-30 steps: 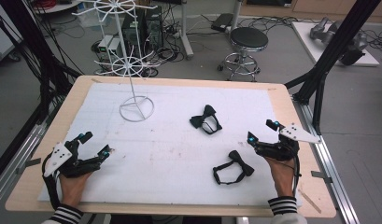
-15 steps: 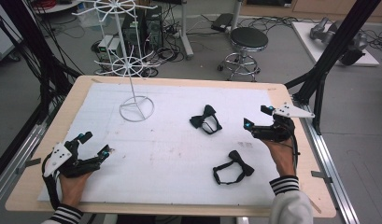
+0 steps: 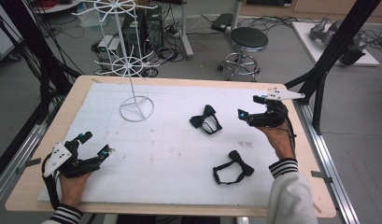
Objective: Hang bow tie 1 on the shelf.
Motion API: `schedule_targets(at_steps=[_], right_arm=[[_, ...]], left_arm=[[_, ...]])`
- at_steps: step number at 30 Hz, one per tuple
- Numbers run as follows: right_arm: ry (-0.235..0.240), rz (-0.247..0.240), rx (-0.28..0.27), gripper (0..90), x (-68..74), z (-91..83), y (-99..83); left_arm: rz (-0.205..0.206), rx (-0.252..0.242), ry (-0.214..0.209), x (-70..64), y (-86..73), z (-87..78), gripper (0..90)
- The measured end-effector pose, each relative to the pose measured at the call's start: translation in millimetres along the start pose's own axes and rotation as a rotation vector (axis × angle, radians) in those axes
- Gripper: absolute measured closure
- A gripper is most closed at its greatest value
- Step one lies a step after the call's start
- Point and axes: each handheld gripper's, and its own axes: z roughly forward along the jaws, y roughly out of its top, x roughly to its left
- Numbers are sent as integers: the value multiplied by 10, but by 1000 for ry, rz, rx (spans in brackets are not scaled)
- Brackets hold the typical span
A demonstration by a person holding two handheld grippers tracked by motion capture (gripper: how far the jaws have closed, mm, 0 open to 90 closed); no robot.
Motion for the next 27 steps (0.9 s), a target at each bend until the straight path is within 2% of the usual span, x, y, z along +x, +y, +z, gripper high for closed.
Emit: schedule_targets(at_steps=[6, 11, 12, 24, 27], right_arm=[[20, -61, 49, 108, -57, 146, 135], [43, -83, 80, 108, -110, 279, 187], [52, -102, 90, 110, -130, 340, 215], [109, -119, 154, 111, -294, 637, 370], [116, -135, 155, 148, -313, 679, 409]], left_arm=[[-3, -6, 1, -3, -2, 1, 153], [-4, -6, 1, -2, -1, 1, 153], [-5, -7, 3, -3, -2, 1, 153], [1, 0, 2, -1, 0, 0, 153], [2, 2, 2, -2, 1, 0, 153]])
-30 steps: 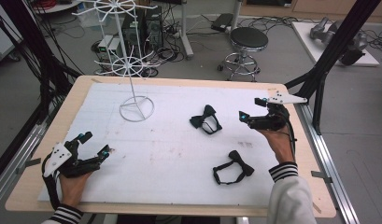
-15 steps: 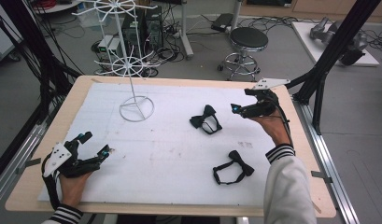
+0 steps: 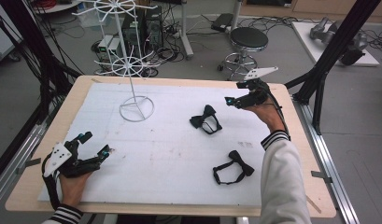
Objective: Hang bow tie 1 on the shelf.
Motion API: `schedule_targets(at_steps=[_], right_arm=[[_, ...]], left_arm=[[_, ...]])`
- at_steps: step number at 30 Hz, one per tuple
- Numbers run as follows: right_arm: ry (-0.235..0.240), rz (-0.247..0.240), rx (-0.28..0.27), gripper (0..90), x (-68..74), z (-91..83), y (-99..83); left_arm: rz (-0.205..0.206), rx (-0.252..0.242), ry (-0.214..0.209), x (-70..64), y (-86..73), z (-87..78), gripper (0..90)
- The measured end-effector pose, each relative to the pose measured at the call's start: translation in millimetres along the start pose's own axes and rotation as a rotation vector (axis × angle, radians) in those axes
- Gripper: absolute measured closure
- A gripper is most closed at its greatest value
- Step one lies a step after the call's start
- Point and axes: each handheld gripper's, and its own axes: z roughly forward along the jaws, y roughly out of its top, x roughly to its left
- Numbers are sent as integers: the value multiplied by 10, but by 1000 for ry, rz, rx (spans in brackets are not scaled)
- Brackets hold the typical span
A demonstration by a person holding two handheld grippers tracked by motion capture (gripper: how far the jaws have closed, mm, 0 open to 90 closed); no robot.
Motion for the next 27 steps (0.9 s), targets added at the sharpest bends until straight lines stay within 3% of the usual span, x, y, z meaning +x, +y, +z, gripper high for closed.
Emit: schedule_targets(at_steps=[7, 14, 16, 27], right_arm=[[-13, -26, 20, 149, -77, 60, 77], [46, -96, 85, 149, -49, 231, 225], [47, -104, 85, 149, -47, 262, 225], [98, -146, 216, 149, -7, 635, 116]], left_arm=[[-4, 0, 2, 0, 0, 4, 153], [-4, 0, 2, 0, 0, 5, 153], [-4, -1, 2, 0, -1, 5, 153], [-3, 2, 1, 0, 1, 4, 153]])
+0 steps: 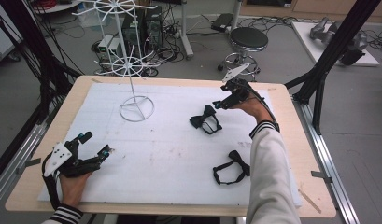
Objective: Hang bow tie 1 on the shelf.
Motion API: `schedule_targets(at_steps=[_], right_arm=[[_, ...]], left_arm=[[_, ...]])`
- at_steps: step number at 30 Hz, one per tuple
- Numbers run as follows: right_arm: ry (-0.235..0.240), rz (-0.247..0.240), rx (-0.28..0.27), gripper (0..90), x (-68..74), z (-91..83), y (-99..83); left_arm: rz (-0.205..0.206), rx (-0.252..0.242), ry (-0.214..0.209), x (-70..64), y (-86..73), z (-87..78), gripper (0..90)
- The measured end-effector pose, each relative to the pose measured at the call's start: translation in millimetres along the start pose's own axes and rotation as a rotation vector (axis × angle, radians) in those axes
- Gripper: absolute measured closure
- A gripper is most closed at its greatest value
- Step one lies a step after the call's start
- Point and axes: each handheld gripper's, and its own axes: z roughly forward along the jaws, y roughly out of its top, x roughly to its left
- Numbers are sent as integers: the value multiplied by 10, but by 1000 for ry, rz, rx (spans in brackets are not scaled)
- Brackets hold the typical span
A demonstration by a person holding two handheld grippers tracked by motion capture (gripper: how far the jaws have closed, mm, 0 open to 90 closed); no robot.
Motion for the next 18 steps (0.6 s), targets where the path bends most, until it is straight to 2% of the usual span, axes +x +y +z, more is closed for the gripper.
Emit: schedule_targets(at_steps=[6, 9, 13, 15, 17, 18], right_arm=[[7, 0, 58, 149, 7, 149, -33], [6, -17, 86, 149, 12, 218, -41], [25, -40, 124, 149, -6, 277, 18], [20, -69, 150, 149, -7, 304, 68], [27, -73, 142, 149, -30, 337, 88], [35, -64, 160, 149, -26, 347, 91]], left_arm=[[4, 0, -2, -1, 0, 1, 153], [1, -1, 0, -2, 0, 1, 154], [3, 1, 0, 0, 0, -1, 154], [0, -1, 1, -2, 0, 1, 154], [3, 1, 0, 1, -1, -3, 154], [2, -1, -1, -1, 0, -3, 154]])
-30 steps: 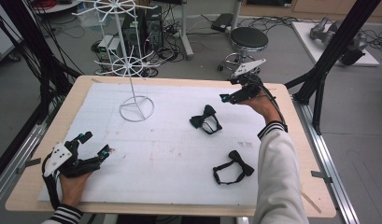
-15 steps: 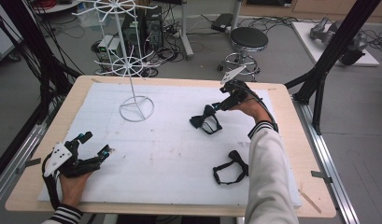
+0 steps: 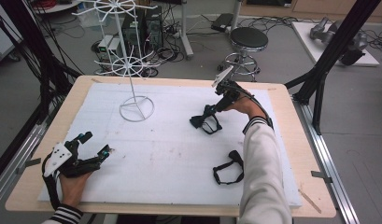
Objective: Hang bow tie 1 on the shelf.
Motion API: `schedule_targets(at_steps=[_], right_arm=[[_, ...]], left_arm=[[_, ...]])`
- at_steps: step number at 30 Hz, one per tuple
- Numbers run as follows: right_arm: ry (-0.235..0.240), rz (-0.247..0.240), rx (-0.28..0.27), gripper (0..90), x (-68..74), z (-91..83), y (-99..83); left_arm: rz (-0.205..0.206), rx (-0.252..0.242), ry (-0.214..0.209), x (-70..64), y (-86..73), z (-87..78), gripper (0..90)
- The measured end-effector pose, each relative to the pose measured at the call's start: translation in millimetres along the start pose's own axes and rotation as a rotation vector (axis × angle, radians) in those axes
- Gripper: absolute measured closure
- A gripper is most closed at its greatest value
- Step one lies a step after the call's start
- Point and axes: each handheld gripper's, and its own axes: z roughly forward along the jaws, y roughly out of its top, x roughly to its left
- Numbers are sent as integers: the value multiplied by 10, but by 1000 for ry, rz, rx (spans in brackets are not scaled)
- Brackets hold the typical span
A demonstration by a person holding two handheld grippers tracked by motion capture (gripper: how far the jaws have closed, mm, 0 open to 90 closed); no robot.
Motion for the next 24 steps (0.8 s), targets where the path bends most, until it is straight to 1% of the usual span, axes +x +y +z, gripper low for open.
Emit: schedule_targets(at_steps=[5, 6, 7, 8, 9, 13, 15, 16, 17, 19, 20, 23, 24], right_arm=[[19, -24, 57, 149, 9, 98, 15], [21, -35, 92, 149, 5, 133, 25], [21, -35, 92, 149, 5, 133, 25], [20, -45, 116, 149, 8, 160, 44], [20, -55, 128, 149, 10, 174, 64], [13, -65, 151, 150, 11, 252, 97], [24, -77, 178, 150, 17, 301, 82], [22, -78, 191, 150, 19, 320, 74], [29, -83, 195, 150, 13, 344, 65], [23, -89, 216, 152, 21, 370, 60], [32, -91, 214, 159, 21, 385, 58], [29, -99, 234, 160, 24, 428, 55], [32, -93, 240, 160, 28, 445, 54]], left_arm=[[-1, -4, 0, -6, -2, 3, 154], [1, -2, 0, -6, -1, 3, 154], [1, -3, -1, -5, -1, 3, 154], [0, -2, 1, -5, -2, 2, 154], [1, -2, 1, -1, -1, 0, 154], [1, -4, 1, -1, -2, -2, 154], [1, -4, 1, -1, -2, -2, 154], [1, -6, 1, -1, -2, -2, 154], [1, -5, 1, -1, -2, -2, 154], [1, -4, 2, -1, -2, -2, 154], [1, -6, 2, -1, -2, -2, 154], [1, -6, 2, -2, -2, -2, 154], [1, -5, 1, -1, -2, -2, 154]])
